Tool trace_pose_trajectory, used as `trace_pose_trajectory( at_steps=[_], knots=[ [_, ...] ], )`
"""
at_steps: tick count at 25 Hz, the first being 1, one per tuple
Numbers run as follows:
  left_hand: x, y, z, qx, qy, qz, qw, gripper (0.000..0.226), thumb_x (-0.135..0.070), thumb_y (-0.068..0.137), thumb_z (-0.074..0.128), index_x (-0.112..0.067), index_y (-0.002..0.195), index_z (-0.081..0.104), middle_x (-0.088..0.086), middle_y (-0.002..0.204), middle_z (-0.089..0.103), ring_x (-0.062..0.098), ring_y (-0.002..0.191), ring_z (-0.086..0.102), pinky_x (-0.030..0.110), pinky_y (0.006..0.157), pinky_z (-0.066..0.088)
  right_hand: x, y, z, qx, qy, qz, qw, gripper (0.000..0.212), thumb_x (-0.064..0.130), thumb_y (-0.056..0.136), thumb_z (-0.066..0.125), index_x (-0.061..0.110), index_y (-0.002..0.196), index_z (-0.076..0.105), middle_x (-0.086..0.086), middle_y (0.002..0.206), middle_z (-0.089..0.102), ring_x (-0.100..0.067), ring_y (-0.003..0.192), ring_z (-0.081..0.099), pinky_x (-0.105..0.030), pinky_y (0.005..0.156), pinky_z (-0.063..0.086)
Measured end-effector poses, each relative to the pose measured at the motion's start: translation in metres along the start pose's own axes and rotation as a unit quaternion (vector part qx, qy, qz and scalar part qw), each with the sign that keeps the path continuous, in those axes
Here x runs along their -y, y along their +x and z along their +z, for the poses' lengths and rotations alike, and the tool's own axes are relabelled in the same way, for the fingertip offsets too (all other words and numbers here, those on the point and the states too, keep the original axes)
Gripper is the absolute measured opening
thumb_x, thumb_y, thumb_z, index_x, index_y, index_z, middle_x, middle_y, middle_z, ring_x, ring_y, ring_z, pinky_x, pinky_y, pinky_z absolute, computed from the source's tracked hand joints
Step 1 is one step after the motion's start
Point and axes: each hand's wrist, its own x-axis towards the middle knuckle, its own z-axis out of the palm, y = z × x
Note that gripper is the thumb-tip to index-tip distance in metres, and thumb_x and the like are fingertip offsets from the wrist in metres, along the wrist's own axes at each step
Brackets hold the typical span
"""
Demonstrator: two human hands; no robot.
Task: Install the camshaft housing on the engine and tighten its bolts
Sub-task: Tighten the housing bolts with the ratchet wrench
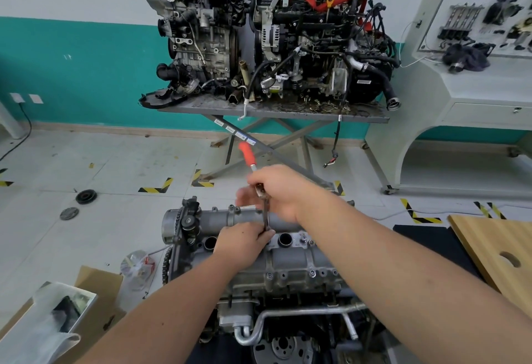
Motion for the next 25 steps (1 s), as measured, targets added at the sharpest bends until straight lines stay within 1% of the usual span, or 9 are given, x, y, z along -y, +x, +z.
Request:
trace_pose_trajectory(
  at_steps=[3,5,7,9,11,13,16,19,25],
  knots=[
    [0.0,-0.001,-0.001,0.019,0.002,-0.001,1.0,0.046,-0.06,0.099,0.034,-0.026,0.075,0.054,-0.004,0.085,0.068,0.021,0.086,0.064,0.034,0.063,0.032,-0.024,0.0,0.002,-0.027,0.352,-0.043,0.935,0.022,-0.002,0.098,0.048,0.011,0.081,0.047,-0.007,0.075,0.07,-0.022,0.077,0.07,-0.021,0.052,0.049],
    [-0.001,0.001,-0.003,0.02,0.001,-0.011,1.0,0.049,-0.059,0.1,0.034,-0.023,0.075,0.055,-0.004,0.079,0.064,0.022,0.085,0.064,0.035,0.064,0.033,-0.041,0.005,0.0,-0.065,0.359,-0.118,0.923,0.021,0.007,0.098,0.057,0.015,0.079,0.051,-0.005,0.082,0.072,-0.022,0.083,0.067,-0.025,0.065,0.053],
    [-0.003,0.0,-0.005,0.016,-0.009,-0.023,1.0,0.048,-0.057,0.1,0.035,-0.026,0.065,0.046,-0.007,0.069,0.055,0.022,0.083,0.062,0.035,0.066,0.033,-0.052,0.007,-0.003,-0.105,0.183,-0.174,0.962,0.013,0.026,0.098,0.061,0.031,0.094,0.072,0.003,0.1,0.075,-0.019,0.095,0.067,-0.033,0.079,0.057],
    [-0.003,-0.001,-0.005,0.019,-0.014,-0.028,0.999,0.046,-0.05,0.102,0.036,-0.027,0.063,0.041,-0.009,0.065,0.05,0.024,0.082,0.062,0.035,0.067,0.034,-0.063,0.008,-0.007,-0.137,-0.058,-0.276,0.95,0.023,0.031,0.099,0.06,0.045,0.113,0.071,0.014,0.127,0.065,-0.009,0.116,0.06,-0.036,0.099,0.052],
    [-0.002,-0.002,-0.004,0.022,-0.03,-0.023,0.999,0.036,-0.04,0.103,0.038,-0.027,0.072,0.053,-0.008,0.073,0.058,0.026,0.091,0.065,0.034,0.069,0.04,-0.067,0.013,-0.013,-0.191,-0.283,-0.443,0.829,0.032,0.008,0.094,0.063,0.025,0.119,0.072,0.001,0.138,0.059,-0.022,0.124,0.056,-0.04,0.1,0.048],
    [-0.001,-0.001,-0.004,0.008,-0.047,-0.011,0.999,0.034,-0.044,0.102,0.041,-0.028,0.076,0.055,-0.009,0.077,0.061,0.016,0.079,0.064,0.03,0.06,0.039,-0.064,0.016,-0.02,-0.222,-0.443,-0.517,0.697,0.032,-0.008,0.08,0.068,0.009,0.107,0.075,-0.011,0.129,0.065,-0.036,0.113,0.06,-0.046,0.089,0.052],
    [-0.002,0.0,-0.003,0.002,-0.004,-0.008,1.0,0.044,-0.055,0.102,0.035,-0.027,0.068,0.04,-0.006,0.068,0.058,0.014,0.063,0.055,0.031,0.056,0.03,-0.05,0.014,-0.026,-0.213,-0.572,-0.497,0.617,0.03,0.013,0.086,0.062,0.011,0.115,0.071,-0.007,0.116,0.069,-0.033,0.106,0.061,-0.044,0.086,0.05],
    [0.0,0.002,-0.001,-0.005,0.0,-0.004,1.0,0.035,-0.052,0.103,0.031,-0.029,0.083,0.047,-0.001,0.09,0.069,0.026,0.086,0.064,0.034,0.065,0.034,-0.038,0.01,-0.021,-0.145,-0.645,-0.428,0.616,0.049,0.041,0.099,0.039,0.016,0.138,0.054,-0.004,0.121,0.062,-0.029,0.109,0.055,-0.043,0.089,0.046],
    [0.001,0.004,0.001,0.012,-0.033,-0.011,0.999,0.035,-0.054,0.102,0.029,-0.031,0.084,0.049,-0.012,0.079,0.057,0.02,0.09,0.062,0.036,0.07,0.035,-0.012,0.01,-0.015,-0.052,-0.732,-0.343,0.586,0.052,0.044,0.106,0.028,0.021,0.152,0.028,-0.006,0.127,0.055,-0.028,0.115,0.05,-0.042,0.092,0.041]
  ],
)
